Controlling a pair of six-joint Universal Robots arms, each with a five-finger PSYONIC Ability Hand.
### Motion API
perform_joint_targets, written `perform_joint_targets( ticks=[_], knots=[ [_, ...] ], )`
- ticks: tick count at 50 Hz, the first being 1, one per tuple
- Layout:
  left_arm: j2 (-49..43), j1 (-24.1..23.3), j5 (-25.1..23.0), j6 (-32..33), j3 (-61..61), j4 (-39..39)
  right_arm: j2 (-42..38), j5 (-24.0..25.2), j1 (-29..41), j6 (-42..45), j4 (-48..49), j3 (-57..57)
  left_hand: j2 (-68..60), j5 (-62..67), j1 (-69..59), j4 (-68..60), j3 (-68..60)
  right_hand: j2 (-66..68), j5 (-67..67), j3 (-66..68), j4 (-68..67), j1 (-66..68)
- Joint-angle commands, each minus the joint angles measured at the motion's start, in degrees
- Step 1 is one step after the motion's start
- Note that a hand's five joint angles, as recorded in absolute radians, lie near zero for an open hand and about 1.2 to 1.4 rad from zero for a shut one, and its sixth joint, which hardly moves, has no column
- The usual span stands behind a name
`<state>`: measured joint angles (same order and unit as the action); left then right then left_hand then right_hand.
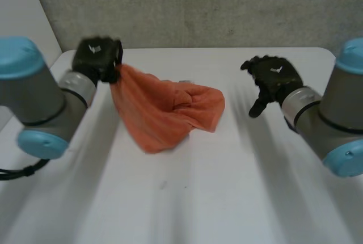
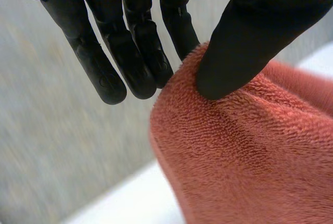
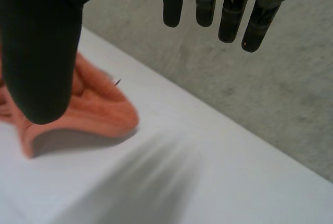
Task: Fold the laundry
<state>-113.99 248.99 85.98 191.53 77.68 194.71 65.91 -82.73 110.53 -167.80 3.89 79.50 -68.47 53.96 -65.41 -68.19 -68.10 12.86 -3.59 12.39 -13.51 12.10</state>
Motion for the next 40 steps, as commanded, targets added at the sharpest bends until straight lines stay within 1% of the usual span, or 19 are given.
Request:
perform_joint_targets(
  ticks=[1,2,3,7,11,13,15,18,21,22,23,25,26,27,31,33,36,37,40],
  knots=[
    [19.5,-3.9,-2.2,0.7,4.9,-1.3,1.7,2.8,-2.6,-2.1,-4.3,-6.2,-11.5,16.0,-14.6,-11.8,-11.9,-2.9,3.6,-2.4,3.5,-2.1],
    [23.1,-4.7,-3.4,0.7,5.8,-2.0,1.7,2.8,-2.6,-2.1,-4.3,-6.2,-11.5,16.0,-14.6,-11.8,-11.9,-2.9,3.6,-2.4,3.5,-2.1],
    [23.1,-4.7,-3.5,0.7,5.8,-2.0,1.3,4.1,-2.6,-2.2,-5.2,-7.5,-11.5,16.0,-14.6,-11.8,-11.9,-2.9,3.6,-2.4,3.5,-2.1],
    [31.3,-5.5,-7.6,0.7,7.7,-5.2,-4.5,18.3,-2.2,-3.1,-12.0,-15.8,-11.5,16.0,-14.6,-11.8,-11.9,-2.9,3.6,-2.4,3.5,-2.1],
    [35.6,-6.0,-9.7,0.7,8.3,-8.3,-8.9,25.8,-1.8,-4.6,-17.4,-20.3,-11.5,16.0,-14.6,-11.8,-11.9,-2.9,3.6,-2.4,3.5,-2.1],
    [37.2,-6.5,-10.0,0.7,8.6,-9.9,-10.9,27.4,-0.7,-5.5,-19.6,-21.7,-11.5,16.0,-14.6,-11.8,-11.9,-2.9,3.6,-2.4,3.5,-2.1],
    [37.4,-6.7,-10.0,0.7,8.6,-10.3,-13.6,28.4,3.1,-6.8,-21.4,-23.4,-11.5,16.0,-14.6,-11.8,-11.9,-2.9,3.6,-2.4,3.5,-2.1],
    [38.0,-7.8,-10.0,0.8,8.7,-12.3,-16.9,28.2,8.2,-7.9,-21.9,-24.8,-11.5,16.0,-14.6,-11.8,-11.9,-2.9,3.6,-2.4,3.5,-2.1],
    [38.5,-8.3,-9.9,0.9,8.7,-13.7,-18.1,27.9,10.0,-8.3,-21.9,-25.2,-11.5,16.0,-14.6,-11.8,-11.9,-2.9,3.6,-2.4,3.5,-2.1],
    [38.5,-8.3,-9.9,0.9,8.7,-13.7,-19.2,26.2,11.3,-8.7,-21.8,-25.9,-11.5,16.0,-14.6,-11.8,-11.9,-2.9,3.6,-2.4,3.5,-2.1],
    [38.8,-8.3,-9.9,0.9,8.7,-14.1,-19.4,25.2,11.5,-8.7,-21.8,-26.1,-11.5,16.0,-14.6,-11.8,-11.9,4.5,-3.8,5.0,-3.9,5.3],
    [39.1,-8.3,-9.9,0.9,8.7,-14.6,-19.6,22.4,11.6,-9.1,-21.6,-26.6,-11.5,16.0,-14.6,-11.8,-11.9,26.4,-25.6,26.8,-25.7,27.1],
    [39.1,-8.3,-9.9,0.9,8.7,-14.6,-19.4,18.4,11.6,-10.1,-20.9,-27.1,-11.5,16.0,-14.6,-11.8,-11.9,54.0,-53.2,54.4,-53.3,54.7],
    [39.1,-8.3,-9.9,0.9,8.6,-14.6,-19.2,16.0,11.6,-10.9,-20.3,-27.4,-11.5,16.0,-14.6,-11.8,-11.9,67.0,-66.3,67.5,-66.4,67.8],
    [38.6,-7.8,-9.8,2.3,8.6,-14.4,-18.1,8.7,11.2,-12.7,-17.3,-27.4,-11.5,16.0,-14.6,-11.8,-11.9,67.1,-66.4,67.6,-66.5,67.9],
    [38.5,-7.6,-9.8,3.0,8.7,-14.4,-11.9,5.4,10.2,-11.5,-16.2,-26.1,-11.5,16.0,-14.6,-11.8,-11.9,67.1,-66.4,67.6,-66.5,67.9],
    [38.1,-6.9,-9.7,5.3,9.3,-14.1,-5.2,4.7,7.7,-9.5,-15.7,-22.7,-11.5,16.0,-14.6,-11.8,-11.9,67.1,-66.4,67.6,-66.5,67.9],
    [37.6,-5.7,-9.7,6.7,9.9,-13.7,-0.9,4.4,5.3,-7.8,-15.1,-19.5,-11.5,16.0,-14.6,-11.8,-11.9,67.1,-66.4,67.6,-66.5,67.9],
    [35.5,-2.2,-9.7,8.7,11.1,-12.4,3.1,4.7,3.6,-6.0,-14.6,-16.5,-11.5,16.0,-14.6,-11.8,-11.9,67.1,-66.4,67.6,-66.5,67.9]
  ],
)
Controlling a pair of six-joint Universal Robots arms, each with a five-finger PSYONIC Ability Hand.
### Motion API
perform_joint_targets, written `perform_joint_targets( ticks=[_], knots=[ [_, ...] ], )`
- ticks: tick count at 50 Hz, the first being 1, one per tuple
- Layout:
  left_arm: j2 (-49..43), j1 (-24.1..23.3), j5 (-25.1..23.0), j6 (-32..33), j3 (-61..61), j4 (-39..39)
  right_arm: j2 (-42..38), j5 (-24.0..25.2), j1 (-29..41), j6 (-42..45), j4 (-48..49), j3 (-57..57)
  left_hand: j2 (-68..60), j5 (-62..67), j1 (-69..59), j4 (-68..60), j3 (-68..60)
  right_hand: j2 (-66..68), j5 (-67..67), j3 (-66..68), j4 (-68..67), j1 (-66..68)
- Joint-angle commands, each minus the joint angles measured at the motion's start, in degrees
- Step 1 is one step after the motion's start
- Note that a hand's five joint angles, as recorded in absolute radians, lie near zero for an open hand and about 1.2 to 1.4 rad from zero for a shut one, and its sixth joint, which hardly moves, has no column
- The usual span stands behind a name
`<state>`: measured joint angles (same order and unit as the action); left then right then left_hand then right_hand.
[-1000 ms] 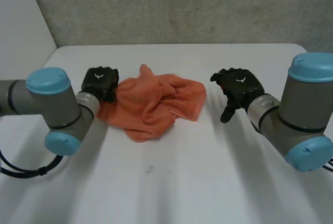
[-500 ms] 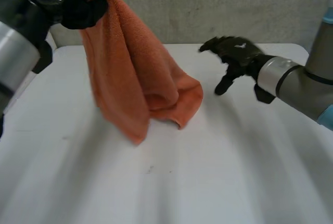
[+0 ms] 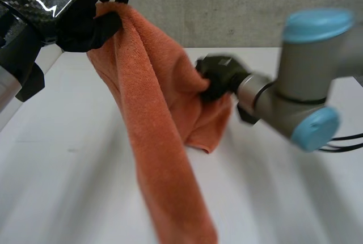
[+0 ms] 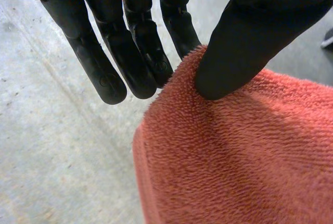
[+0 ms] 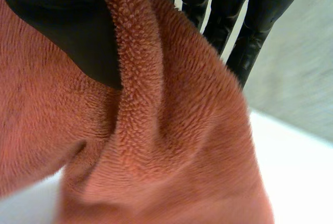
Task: Fold the laundry
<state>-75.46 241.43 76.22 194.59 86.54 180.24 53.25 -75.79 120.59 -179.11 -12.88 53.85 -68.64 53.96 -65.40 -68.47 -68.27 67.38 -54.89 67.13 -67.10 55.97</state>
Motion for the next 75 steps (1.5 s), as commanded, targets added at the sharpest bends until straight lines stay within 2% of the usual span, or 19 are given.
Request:
perform_joint_targets(
  ticks=[1,6,8,15,17,18,24,25,28,33,40,42,48,49,53,59,65,72,75],
  knots=[
    [-3.8,5.8,0.1,5.6,2.5,2.5,19.8,-2.4,-7.4,7.3,2.9,12.2,-11.4,16.0,-14.6,-11.5,-11.7,12.6,-15.1,12.9,-12.9,24.0],
    [-8.1,6.0,0.4,5.3,4.2,4.4,30.5,-2.3,-7.9,13.2,2.7,23.7,-11.4,16.0,-14.6,-11.5,-11.7,12.6,-15.1,12.9,-12.9,24.0],
    [-8.5,5.9,0.4,5.3,4.7,4.5,32.3,-2.5,-7.6,15.0,1.7,27.0,-11.4,16.0,-14.6,-11.5,-11.7,12.6,-15.1,12.9,-12.9,24.0],
    [-13.1,5.6,0.6,5.3,6.5,5.0,33.7,-2.7,-5.7,27.7,-13.0,39.0,-11.4,16.0,-14.6,-11.5,-11.7,12.5,-15.0,12.8,-12.8,23.9],
    [-14.4,5.0,0.7,5.3,7.6,5.1,33.1,-2.9,-4.3,30.8,-16.5,39.4,-11.4,16.0,-14.6,-11.5,-11.7,-23.8,21.3,-23.6,23.5,-12.4],
    [-14.5,4.8,0.7,5.3,8.0,5.1,33.0,-3.2,-4.3,31.0,-16.6,38.9,-11.4,16.0,-14.6,-11.5,-11.7,-47.8,45.3,-47.6,47.5,-36.4],
    [-13.7,3.5,0.7,5.3,10.1,5.1,33.7,-3.5,-6.5,25.0,-9.4,35.1,-11.4,16.0,-14.6,-11.5,-11.7,-55.4,53.0,-55.2,55.2,-44.0],
    [-13.5,3.3,0.7,5.3,10.3,5.1,34.0,-3.1,-9.1,21.1,-6.0,34.1,-11.4,16.0,-14.6,-11.5,-11.7,-57.4,54.9,-57.1,57.1,-46.0],
    [-11.4,1.9,0.8,5.3,11.1,5.0,34.3,-3.1,-11.4,17.7,-4.3,33.3,-11.4,16.0,-14.6,-11.5,-11.7,-57.4,54.9,-57.1,57.1,-46.0],
    [-5.9,0.1,0.8,5.3,11.6,5.0,33.1,0.3,-13.7,13.2,-4.3,32.9,-11.4,16.0,-14.6,-11.5,-11.7,-57.4,54.9,-57.1,57.1,-46.0],
    [-0.8,-0.6,0.8,5.5,11.7,4.9,24.6,9.2,-14.3,11.3,-6.3,32.0,-11.4,16.0,-14.6,-11.5,-11.7,-57.3,54.8,-57.0,57.0,-45.9],
    [0.0,-0.9,0.8,5.5,11.7,4.8,21.2,10.0,-14.2,11.6,-7.8,30.8,-11.4,16.0,-14.6,-11.5,-11.7,-57.3,54.8,-57.0,57.0,-45.9],
    [1.6,-1.8,0.9,5.6,11.7,4.8,15.1,9.6,-13.7,12.3,-8.6,29.4,-11.4,16.0,-14.6,-11.5,-11.7,-51.3,48.8,-51.0,51.0,-39.8],
    [1.7,-1.8,0.9,5.6,11.7,4.7,13.6,9.7,-13.7,12.4,-8.5,29.6,-11.4,16.0,-14.6,-11.5,-11.7,-42.2,39.8,-42.0,42.0,-30.8],
    [1.9,-1.8,0.8,5.6,11.7,4.7,12.8,9.9,-13.8,12.3,-7.4,30.9,-11.4,16.0,-14.6,-11.5,-11.7,-30.3,27.8,-30.0,30.0,-18.9],
    [1.8,-1.7,0.8,5.6,12.1,4.7,13.9,9.9,-14.2,12.4,-3.3,34.3,-11.4,16.0,-14.6,-11.5,-11.7,-24.0,21.5,-23.8,23.7,-12.6],
    [2.0,-1.7,0.8,5.5,12.1,4.6,15.3,9.9,-14.0,12.4,-1.3,36.7,-11.4,16.0,-14.6,-11.5,-11.7,-25.2,22.7,-24.9,24.9,-13.8],
    [2.7,-1.7,0.9,5.5,12.1,4.7,13.9,10.1,-13.3,12.4,0.0,36.9,-11.4,16.0,-14.6,-11.5,-11.7,-37.8,35.3,-37.5,37.5,-26.4],
    [2.8,-1.7,0.9,5.5,12.1,4.7,12.2,10.2,-13.3,12.4,1.2,36.3,-11.4,16.0,-14.6,-11.5,-11.7,-38.1,35.6,-37.9,37.8,-26.7]
  ],
)
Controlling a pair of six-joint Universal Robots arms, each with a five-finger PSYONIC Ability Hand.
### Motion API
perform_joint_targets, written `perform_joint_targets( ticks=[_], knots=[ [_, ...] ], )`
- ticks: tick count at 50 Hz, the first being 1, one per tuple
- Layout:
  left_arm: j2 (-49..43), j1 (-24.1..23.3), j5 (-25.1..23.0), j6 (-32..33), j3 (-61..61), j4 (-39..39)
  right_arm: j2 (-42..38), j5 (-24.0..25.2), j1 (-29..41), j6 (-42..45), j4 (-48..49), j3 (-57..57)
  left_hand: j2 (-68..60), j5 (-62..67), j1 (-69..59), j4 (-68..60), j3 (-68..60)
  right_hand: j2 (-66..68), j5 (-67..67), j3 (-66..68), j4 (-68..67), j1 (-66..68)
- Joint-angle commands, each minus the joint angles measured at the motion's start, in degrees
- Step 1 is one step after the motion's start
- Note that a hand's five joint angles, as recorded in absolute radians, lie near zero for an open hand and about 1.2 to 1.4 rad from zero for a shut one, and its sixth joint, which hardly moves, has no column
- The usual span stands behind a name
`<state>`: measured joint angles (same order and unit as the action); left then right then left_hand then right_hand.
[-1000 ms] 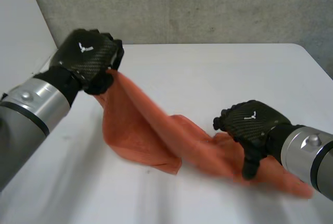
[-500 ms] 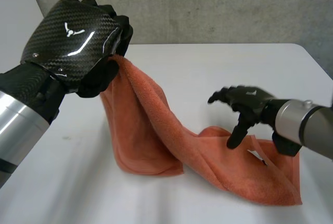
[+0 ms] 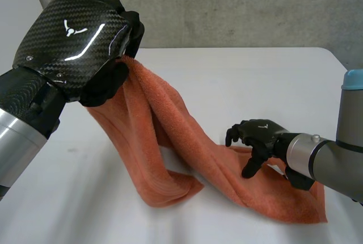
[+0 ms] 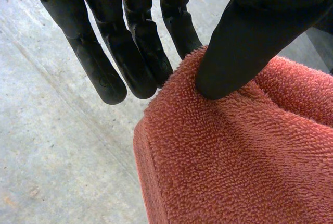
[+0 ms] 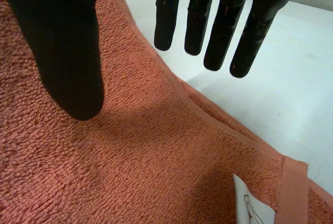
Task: Fold the laundry
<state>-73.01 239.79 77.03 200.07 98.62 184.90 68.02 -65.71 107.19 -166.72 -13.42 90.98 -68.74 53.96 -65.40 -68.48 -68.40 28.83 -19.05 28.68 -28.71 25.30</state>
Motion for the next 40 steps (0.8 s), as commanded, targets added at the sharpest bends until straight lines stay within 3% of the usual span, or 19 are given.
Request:
perform_joint_targets(
  ticks=[1,7,8,9,11,17,22,26,29,31,37,40],
  knots=[
    [0.3,-0.1,0.1,0.0,0.0,0.0,-3.0,0.2,0.2,-0.1,2.0,-0.9,-11.3,16.0,-14.6,-11.5,-11.6,0.4,-0.2,0.6,-0.5,4.0],
    [0.3,0.0,0.1,0.1,0.0,0.0,-6.1,0.6,1.3,-0.2,2.1,-1.9,-11.3,16.0,-14.6,-11.5,-11.6,14.2,-14.0,14.3,-14.3,17.7],
    [0.3,0.0,0.1,0.0,0.0,0.0,-6.2,0.7,1.4,-0.2,2.0,-2.0,-11.3,16.0,-14.6,-11.5,-11.6,20.2,-20.0,20.4,-20.3,23.8],
    [0.3,0.2,0.1,0.0,0.0,0.1,-6.3,0.7,1.5,-0.2,2.0,-2.2,-11.3,16.0,-14.6,-11.5,-11.6,36.8,-36.5,36.9,-36.9,40.3],
    [0.2,0.2,0.1,0.0,0.1,0.2,-6.3,0.7,1.5,-0.2,2.0,-2.5,-11.3,16.0,-14.6,-11.5,-11.6,51.1,-50.9,51.3,-51.2,54.6],
    [-0.6,1.4,0.0,-0.1,1.0,0.6,-6.1,0.1,1.0,-0.2,1.6,-3.9,-11.3,16.0,-14.6,-11.5,-11.6,51.2,-50.9,51.3,-51.3,54.7],
    [-1.3,5.6,-0.4,-0.3,2.8,0.9,-1.2,-0.6,0.4,0.6,0.8,-4.4,-11.3,16.0,-14.6,-11.5,-11.6,51.2,-50.9,51.3,-51.3,54.7],
    [-4.8,9.8,-0.8,-0.1,4.4,0.9,1.9,-2.0,-0.2,5.8,-4.1,-4.5,-11.3,16.0,-14.6,-11.5,-11.6,51.2,-50.9,51.3,-51.3,54.7],
    [-9.0,10.2,-0.9,0.2,4.6,0.9,1.9,-3.6,-0.5,10.6,-7.5,-4.5,-11.3,16.0,-14.6,-11.5,-11.6,51.2,-50.9,51.3,-51.3,54.7],
    [-10.0,10.3,-0.8,0.4,4.5,0.9,1.9,-7.7,0.0,16.8,-9.5,-4.9,-11.3,16.0,-14.6,-11.5,-11.6,51.2,-50.9,51.3,-51.3,54.7],
    [-20.1,11.1,-0.7,1.1,-0.6,3.4,1.9,-14.4,0.6,18.4,-3.1,-10.8,-11.3,16.0,-14.6,-11.5,-11.6,51.2,-50.9,51.3,-51.3,54.7],
    [-26.7,11.8,0.3,3.4,-11.4,6.4,1.9,-15.8,0.8,18.0,5.1,-16.3,-11.3,16.0,-14.6,-11.5,-11.6,51.2,-50.9,51.3,-51.3,54.7]
  ],
)
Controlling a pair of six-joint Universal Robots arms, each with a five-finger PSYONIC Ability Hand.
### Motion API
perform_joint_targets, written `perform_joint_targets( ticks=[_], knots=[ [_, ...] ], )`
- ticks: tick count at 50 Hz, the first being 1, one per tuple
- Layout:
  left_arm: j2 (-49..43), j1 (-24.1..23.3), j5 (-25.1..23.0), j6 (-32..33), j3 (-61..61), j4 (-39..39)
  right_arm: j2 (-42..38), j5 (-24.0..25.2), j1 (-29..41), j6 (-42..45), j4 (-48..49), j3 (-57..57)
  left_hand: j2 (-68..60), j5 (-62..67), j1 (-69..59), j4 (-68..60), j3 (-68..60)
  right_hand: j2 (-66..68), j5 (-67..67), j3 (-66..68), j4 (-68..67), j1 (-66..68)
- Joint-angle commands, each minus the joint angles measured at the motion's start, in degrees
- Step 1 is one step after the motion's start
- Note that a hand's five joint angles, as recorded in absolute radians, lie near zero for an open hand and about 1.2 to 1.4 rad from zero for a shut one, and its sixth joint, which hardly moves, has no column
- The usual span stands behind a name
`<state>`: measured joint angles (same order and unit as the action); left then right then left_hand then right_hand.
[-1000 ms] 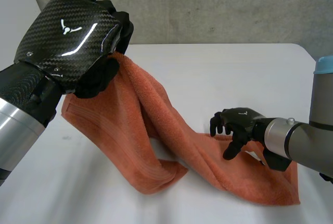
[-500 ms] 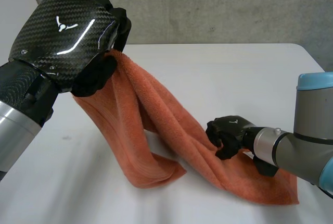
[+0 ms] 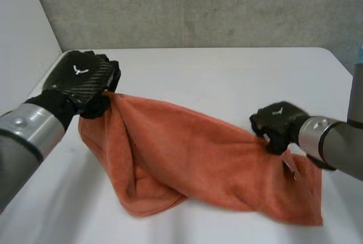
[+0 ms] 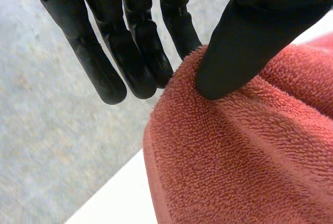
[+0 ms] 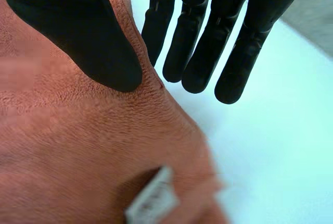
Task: Fold the laundry
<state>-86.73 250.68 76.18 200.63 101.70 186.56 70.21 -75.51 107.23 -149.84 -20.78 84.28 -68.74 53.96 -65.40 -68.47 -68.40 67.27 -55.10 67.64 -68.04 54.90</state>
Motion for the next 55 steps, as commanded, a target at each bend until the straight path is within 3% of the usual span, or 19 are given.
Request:
perform_joint_targets(
  ticks=[1,6,11,15,21,27,29,35,43,45,46,49,55],
  knots=[
    [-13.7,0.9,1.5,3.2,-17.3,5.0,-0.2,-6.1,0.7,1.0,14.9,-11.2,-11.3,16.0,-14.6,-11.5,-11.6,12.7,-14.9,12.4,-12.0,25.1],
    [-14.0,0.1,7.3,3.4,-32.5,7.1,4.7,-8.6,0.3,-4.8,32.1,-17.9,-11.3,16.0,-14.6,-11.5,-11.6,12.7,-14.9,12.4,-12.0,25.1],
    [-11.8,0.3,11.5,2.0,-36.8,18.9,11.7,-10.9,0.3,-8.2,41.2,-17.2,-11.3,16.0,-14.6,-11.5,-11.6,12.7,-14.9,12.4,-12.0,25.1],
    [-7.8,0.2,10.9,1.5,-30.2,23.1,14.0,-10.4,0.0,-8.8,40.5,-13.3,-11.3,16.0,-14.6,-11.5,-11.6,12.7,-14.9,12.4,-12.0,25.1],
    [-6.3,0.3,10.7,1.4,-18.1,23.0,16.8,-9.1,0.0,-8.6,39.9,-2.8,-11.3,16.0,-14.6,-11.5,-11.6,12.7,-14.9,12.4,-12.0,25.1],
    [-7.0,1.0,10.5,1.3,1.4,23.6,16.5,-4.2,0.0,-8.3,39.8,10.0,-11.3,16.0,-14.6,-11.5,-11.6,12.7,-14.9,12.4,-12.0,25.1],
    [-7.3,1.0,10.5,1.3,3.1,23.6,13.7,-2.1,-0.1,-8.4,40.1,14.2,-11.3,16.0,-14.6,-11.5,-11.6,12.7,-14.9,12.4,-12.0,25.1],
    [-16.3,0.3,11.2,1.3,11.9,22.9,2.9,-2.0,0.7,-8.0,38.6,18.6,-11.3,16.0,-14.6,-11.5,-11.6,12.7,-14.9,12.4,-12.0,25.1],
    [-16.7,0.4,11.2,1.6,14.9,18.2,2.2,-2.1,-0.2,-6.8,32.9,20.8,-11.3,16.0,-14.6,-11.5,-11.6,12.7,-14.9,12.4,-12.0,25.1],
    [-15.4,0.2,11.1,1.6,14.7,15.5,4.1,-2.0,-0.3,-6.8,32.8,21.5,0.6,4.2,-2.7,0.3,0.3,12.7,-14.9,12.4,-12.0,25.1],
    [-15.4,0.2,11.1,1.6,14.7,15.5,4.8,-2.0,-0.3,-6.8,32.8,21.8,0.7,4.1,-2.7,0.4,0.3,12.7,-14.9,12.4,-12.0,25.1],
    [-9.9,0.3,10.6,1.7,13.4,10.6,5.8,-1.7,-0.7,-7.2,33.1,22.5,20.5,-15.7,17.1,20.2,20.1,12.7,-14.9,12.4,-12.0,25.1],
    [-6.5,0.7,10.5,2.0,10.2,8.6,5.9,-1.4,-2.6,-7.5,36.2,25.4,35.1,-30.3,31.8,34.9,34.8,12.7,-14.9,12.4,-12.0,25.1]
  ],
)
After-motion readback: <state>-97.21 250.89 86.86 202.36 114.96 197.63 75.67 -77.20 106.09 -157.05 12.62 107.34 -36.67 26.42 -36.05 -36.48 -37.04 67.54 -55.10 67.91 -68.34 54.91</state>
